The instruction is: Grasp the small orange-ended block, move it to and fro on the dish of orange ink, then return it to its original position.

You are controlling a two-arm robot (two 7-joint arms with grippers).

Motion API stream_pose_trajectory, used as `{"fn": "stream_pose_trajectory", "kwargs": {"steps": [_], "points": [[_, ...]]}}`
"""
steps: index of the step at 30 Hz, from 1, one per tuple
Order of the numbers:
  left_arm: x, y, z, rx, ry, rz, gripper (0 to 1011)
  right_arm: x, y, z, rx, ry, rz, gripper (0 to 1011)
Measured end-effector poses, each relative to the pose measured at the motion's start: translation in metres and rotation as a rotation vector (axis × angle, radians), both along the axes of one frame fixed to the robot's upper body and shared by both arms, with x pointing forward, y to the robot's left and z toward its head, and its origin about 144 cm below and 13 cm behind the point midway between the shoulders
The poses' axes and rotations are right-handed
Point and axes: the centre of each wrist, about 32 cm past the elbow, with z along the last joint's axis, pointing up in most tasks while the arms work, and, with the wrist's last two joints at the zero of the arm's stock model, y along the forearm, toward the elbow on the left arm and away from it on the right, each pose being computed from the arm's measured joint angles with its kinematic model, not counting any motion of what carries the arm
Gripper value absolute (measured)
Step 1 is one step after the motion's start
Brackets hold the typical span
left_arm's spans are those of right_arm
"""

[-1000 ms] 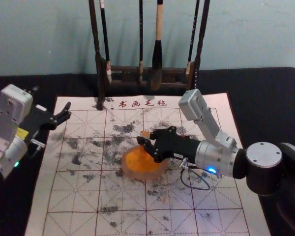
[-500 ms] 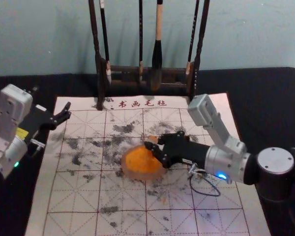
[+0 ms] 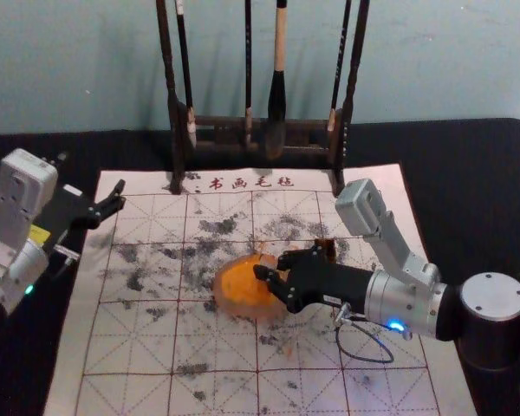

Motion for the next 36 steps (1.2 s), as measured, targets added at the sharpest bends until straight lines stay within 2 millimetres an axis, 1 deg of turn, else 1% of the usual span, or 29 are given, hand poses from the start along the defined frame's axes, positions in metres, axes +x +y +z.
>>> {"fn": "stream_pose_trajectory", "kwargs": {"steps": [10,21,28,36], "points": [[0.0,0.0,0.0,0.0,0.0,0.0,1001,0.003,0.011,-0.002,0.012,0.01,0.022,116],[0.0,0.0,0.0,0.0,0.0,0.0,1001,0.016,0.024,-0.004,0.015,0.009,0.032,116],[0.0,0.0,0.0,0.0,0.0,0.0,1001,0.024,0.025,-0.004,0.012,0.001,0.011,116],[0.0,0.0,0.0,0.0,0.0,0.0,1001,0.028,0.017,-0.002,0.004,-0.009,-0.028,116]]}}
